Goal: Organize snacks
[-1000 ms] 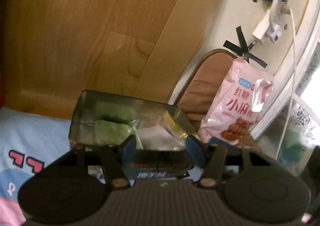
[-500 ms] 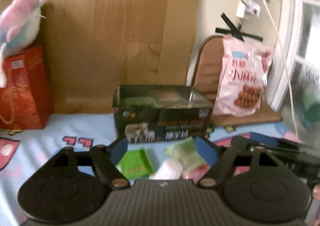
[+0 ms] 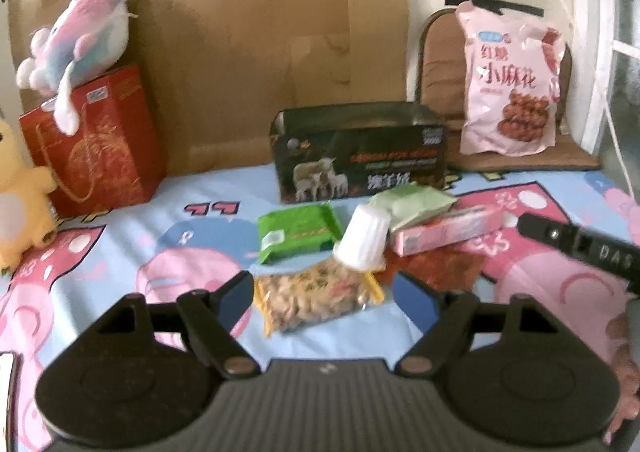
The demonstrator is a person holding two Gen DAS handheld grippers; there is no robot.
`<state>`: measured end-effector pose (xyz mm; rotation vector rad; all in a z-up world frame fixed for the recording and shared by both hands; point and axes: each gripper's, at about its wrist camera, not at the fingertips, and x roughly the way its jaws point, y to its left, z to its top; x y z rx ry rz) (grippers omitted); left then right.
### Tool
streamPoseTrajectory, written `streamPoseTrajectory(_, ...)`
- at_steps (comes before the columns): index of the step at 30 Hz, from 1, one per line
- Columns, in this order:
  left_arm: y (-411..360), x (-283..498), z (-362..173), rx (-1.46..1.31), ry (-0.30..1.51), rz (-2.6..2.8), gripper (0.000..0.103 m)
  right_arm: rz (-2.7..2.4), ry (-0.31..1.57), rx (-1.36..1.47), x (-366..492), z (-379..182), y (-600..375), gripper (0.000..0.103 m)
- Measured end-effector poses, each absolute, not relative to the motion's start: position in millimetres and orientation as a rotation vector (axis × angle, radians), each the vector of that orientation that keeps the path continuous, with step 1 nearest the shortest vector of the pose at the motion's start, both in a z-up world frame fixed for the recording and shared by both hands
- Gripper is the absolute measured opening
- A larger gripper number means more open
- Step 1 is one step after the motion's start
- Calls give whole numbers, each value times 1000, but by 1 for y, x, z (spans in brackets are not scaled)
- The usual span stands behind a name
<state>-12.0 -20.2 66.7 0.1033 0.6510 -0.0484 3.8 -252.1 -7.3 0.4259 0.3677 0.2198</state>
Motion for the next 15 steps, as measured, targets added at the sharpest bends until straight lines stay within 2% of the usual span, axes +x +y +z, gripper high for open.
streamPoseTrajectory(15, -35, -29, 65, 136, 649, -52, 79, 204, 329, 421, -3, -7, -253, 81)
